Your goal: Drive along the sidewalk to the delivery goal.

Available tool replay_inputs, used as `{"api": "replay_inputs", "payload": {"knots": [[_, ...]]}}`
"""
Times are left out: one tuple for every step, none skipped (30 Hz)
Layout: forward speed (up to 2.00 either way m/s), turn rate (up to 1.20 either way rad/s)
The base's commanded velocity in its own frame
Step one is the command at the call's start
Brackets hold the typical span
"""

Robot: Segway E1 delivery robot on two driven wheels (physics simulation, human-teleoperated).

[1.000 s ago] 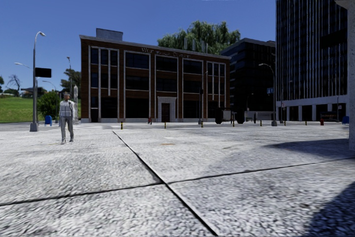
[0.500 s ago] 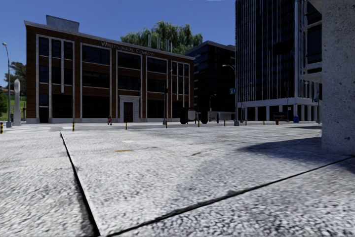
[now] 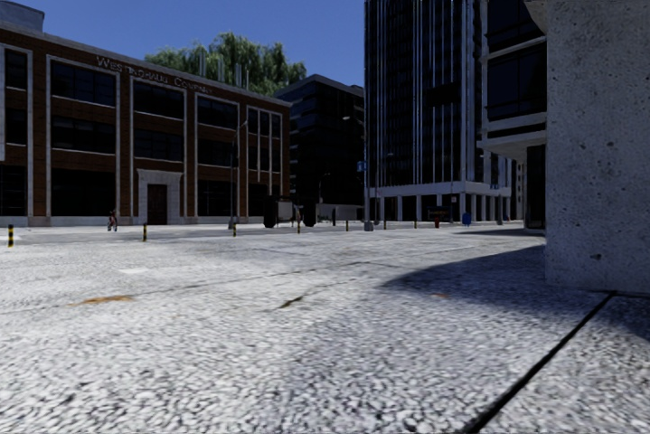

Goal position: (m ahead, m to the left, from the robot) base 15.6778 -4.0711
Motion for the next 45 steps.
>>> {"api": "replay_inputs", "payload": {"knots": [[2.00, -0.48], [2.00, -0.48], [2.00, -0.46], [2.00, 0.00], [2.00, 0.00], [2.00, 0.00], [2.00, 0.00], [2.00, 0.00], [2.00, 0.00], [2.00, 0.00], [2.00, 0.00], [2.00, 0.00], [2.00, 0.00], [2.00, 0.00], [2.00, 0.00], [2.00, 0.00], [2.00, 0.00], [2.00, 0.00], [2.00, 0.00], [2.00, 0.00], [2.00, 0.00], [2.00, 0.00], [2.00, 0.00], [2.00, 0.00], [2.00, 0.00], [2.00, 0.00], [2.00, 0.00], [2.00, 0.00], [2.00, 0.00], [2.00, 0.00], [2.00, 0.00], [2.00, 0.00], [2.00, 0.00], [2.00, 0.00], [2.00, 0.00], [2.00, 0.00], [2.00, 0.00], [2.00, 0.00], [2.00, 0.00], [2.00, 0.00], [2.00, 0.00], [2.00, 0.00], [2.00, 0.00], [2.00, 0.00], [2.00, 0.00]]}}
